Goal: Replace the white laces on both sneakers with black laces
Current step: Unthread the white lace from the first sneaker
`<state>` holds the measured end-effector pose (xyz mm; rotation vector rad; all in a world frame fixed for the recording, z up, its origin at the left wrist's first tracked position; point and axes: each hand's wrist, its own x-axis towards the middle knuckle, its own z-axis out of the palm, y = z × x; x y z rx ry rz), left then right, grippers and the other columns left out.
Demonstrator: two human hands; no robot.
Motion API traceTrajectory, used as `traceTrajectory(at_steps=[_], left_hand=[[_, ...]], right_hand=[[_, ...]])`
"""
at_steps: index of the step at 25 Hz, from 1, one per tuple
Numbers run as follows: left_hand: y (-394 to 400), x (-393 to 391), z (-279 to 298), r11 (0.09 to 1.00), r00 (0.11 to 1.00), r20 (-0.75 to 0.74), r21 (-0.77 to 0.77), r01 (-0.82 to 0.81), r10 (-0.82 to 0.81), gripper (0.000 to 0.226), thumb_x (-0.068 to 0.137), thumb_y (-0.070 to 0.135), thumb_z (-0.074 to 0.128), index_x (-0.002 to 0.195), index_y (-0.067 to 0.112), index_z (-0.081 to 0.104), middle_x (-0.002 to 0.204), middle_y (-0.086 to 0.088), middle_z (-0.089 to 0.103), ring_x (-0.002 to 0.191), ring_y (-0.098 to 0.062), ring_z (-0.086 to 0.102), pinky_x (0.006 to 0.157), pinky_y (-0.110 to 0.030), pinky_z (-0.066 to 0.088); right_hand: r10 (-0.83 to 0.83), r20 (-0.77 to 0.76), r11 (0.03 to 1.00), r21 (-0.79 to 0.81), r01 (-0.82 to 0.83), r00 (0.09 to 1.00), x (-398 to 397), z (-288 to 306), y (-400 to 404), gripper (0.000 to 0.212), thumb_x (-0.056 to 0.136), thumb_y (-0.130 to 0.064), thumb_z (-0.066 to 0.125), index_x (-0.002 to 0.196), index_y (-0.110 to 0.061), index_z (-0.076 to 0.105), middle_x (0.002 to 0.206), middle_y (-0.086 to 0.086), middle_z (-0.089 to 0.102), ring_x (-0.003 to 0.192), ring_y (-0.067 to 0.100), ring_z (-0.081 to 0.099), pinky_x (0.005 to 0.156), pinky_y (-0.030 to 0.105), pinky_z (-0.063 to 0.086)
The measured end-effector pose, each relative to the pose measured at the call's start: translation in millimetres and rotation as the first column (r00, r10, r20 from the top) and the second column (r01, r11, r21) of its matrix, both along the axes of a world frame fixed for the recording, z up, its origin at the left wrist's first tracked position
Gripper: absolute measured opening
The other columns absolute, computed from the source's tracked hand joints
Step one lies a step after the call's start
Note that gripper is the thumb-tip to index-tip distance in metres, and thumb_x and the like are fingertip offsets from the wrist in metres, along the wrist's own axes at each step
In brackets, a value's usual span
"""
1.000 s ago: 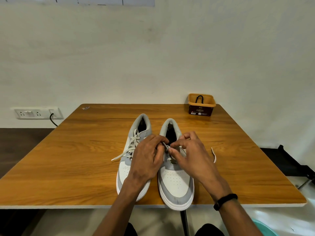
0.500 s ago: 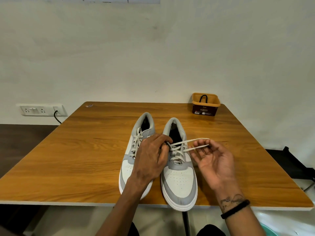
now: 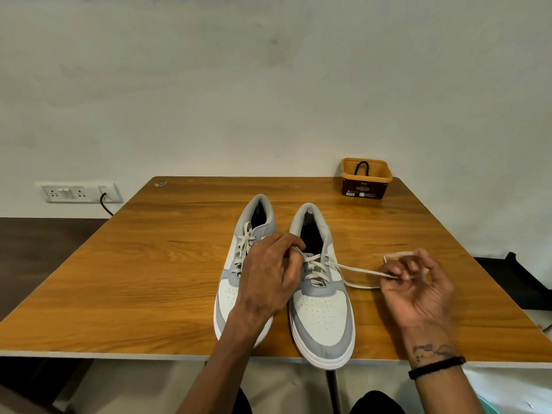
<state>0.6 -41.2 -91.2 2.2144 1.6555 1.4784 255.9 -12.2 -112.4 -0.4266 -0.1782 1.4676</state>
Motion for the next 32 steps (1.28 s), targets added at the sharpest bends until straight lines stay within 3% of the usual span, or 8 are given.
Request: traceTrajectory(at_steps=[3, 6, 12, 16, 19, 25, 27, 32], left_hand=[[-0.5, 1.6, 0.7, 1.0, 1.0, 0.005, 0.006, 0.004, -0.004, 0.023, 0.102, 0.029, 0.051, 0.107, 0.021, 0.073, 0.1, 0.01, 0.068, 0.089, -0.004, 0.061, 0.078, -0.029, 0.053], [2.0, 2.8, -0.3, 1.0, 0.995, -0.095, -0.001, -0.015, 0.014, 0.026, 0.103, 0.042, 0.055, 0.113, 0.025, 0.073, 0.102, 0.009, 0.057, 0.09, -0.004, 0.053, 0.076, -0.028, 0.052], [9.9, 17.0, 18.5, 0.976, 0.986, -0.165, -0.216, -0.016, -0.02, 0.032, 0.101, 0.052, 0.059, 0.1, 0.027, 0.078, 0.117, 0.002, 0.038, 0.117, -0.016, 0.041, 0.093, -0.035, 0.043], [3.0, 20.3, 34.1, 0.853, 0.909, 0.416, -0.466, 0.237, -0.025, 0.026, 0.098, 0.047, 0.067, 0.089, 0.024, 0.075, 0.116, 0.002, 0.056, 0.111, -0.016, 0.058, 0.097, -0.038, 0.055], [-17.0, 7.5, 46.5, 0.761, 0.505, 0.853, -0.412, 0.501, 0.13, 0.026, 0.096, 0.039, 0.07, 0.086, 0.015, 0.071, 0.095, -0.006, 0.065, 0.096, -0.022, 0.062, 0.081, -0.032, 0.056], [-31.9, -69.0, 127.4, 0.914, -0.064, 0.998, 0.041, 0.403, -0.016, 0.039, 0.102, 0.036, 0.065, 0.066, 0.022, 0.055, 0.06, 0.006, 0.039, 0.051, -0.009, 0.04, 0.067, -0.027, 0.049], [-31.1, -100.1, 147.8, 0.976, 0.024, 0.999, -0.04, 0.213, 0.035, 0.042, 0.103, 0.039, 0.064, 0.068, 0.024, 0.047, 0.055, 0.008, 0.029, 0.044, -0.008, 0.026, 0.052, -0.021, 0.037], [-29.2, -118.5, 112.4, 0.883, 0.795, 0.393, -0.288, -0.372, 0.463, 0.038, 0.091, 0.051, 0.077, 0.115, 0.024, 0.067, 0.093, 0.004, 0.067, 0.079, -0.013, 0.059, 0.073, -0.033, 0.049]], right_hand=[[-0.028, 0.335, 0.993, -0.095, 0.064, 0.942, 14.8, 1.0, 4.4, 0.011, 0.091, -0.015, 0.074, 0.089, -0.022, 0.066, 0.083, -0.005, 0.059, 0.062, 0.005, 0.048, 0.052, 0.018, 0.041], [0.004, 0.955, 0.982, -0.06, 0.18, 0.297, 3.8, 9.7, -1.8, 0.029, 0.092, -0.025, 0.079, 0.119, -0.025, 0.069, 0.114, -0.004, 0.067, 0.097, 0.014, 0.064, 0.07, 0.026, 0.053], [-0.244, 0.85, 0.901, 0.022, -0.433, -0.467, -52.7, 54.9, -9.9, 0.099, 0.073, -0.06, 0.087, 0.155, -0.05, 0.033, 0.162, -0.015, 0.023, 0.148, 0.012, 0.023, 0.115, 0.04, 0.037], [-0.17, 0.894, 0.901, -0.029, -0.434, -0.414, -60.5, 47.3, -4.5, 0.106, 0.061, -0.072, 0.088, 0.151, -0.047, 0.038, 0.162, -0.017, 0.031, 0.148, 0.014, 0.034, 0.116, 0.045, 0.044], [-0.148, 0.91, 0.912, -0.026, -0.409, -0.388, -58.9, 38.8, -6.5, 0.109, 0.053, -0.085, 0.082, 0.147, -0.052, 0.04, 0.165, -0.02, 0.029, 0.15, 0.016, 0.033, 0.116, 0.053, 0.043], [-0.143, 0.92, 0.926, -0.006, -0.378, -0.364, -60.2, 40.6, -12.8, 0.107, 0.054, -0.086, 0.08, 0.148, -0.051, 0.041, 0.167, -0.023, 0.028, 0.149, 0.016, 0.035, 0.115, 0.05, 0.044], [-0.151, 0.916, 0.923, -0.004, -0.386, -0.371, -59.9, 41.8, -14.8, 0.105, 0.055, -0.087, 0.078, 0.147, -0.051, 0.043, 0.167, -0.023, 0.027, 0.149, 0.016, 0.036, 0.115, 0.049, 0.044], [-0.156, 0.852, 0.856, -0.136, -0.499, -0.5, -61.8, 62.1, -14.6, 0.069, 0.074, -0.075, 0.074, 0.134, -0.042, 0.062, 0.171, -0.011, 0.018, 0.155, 0.022, 0.025, 0.12, 0.051, 0.038]])
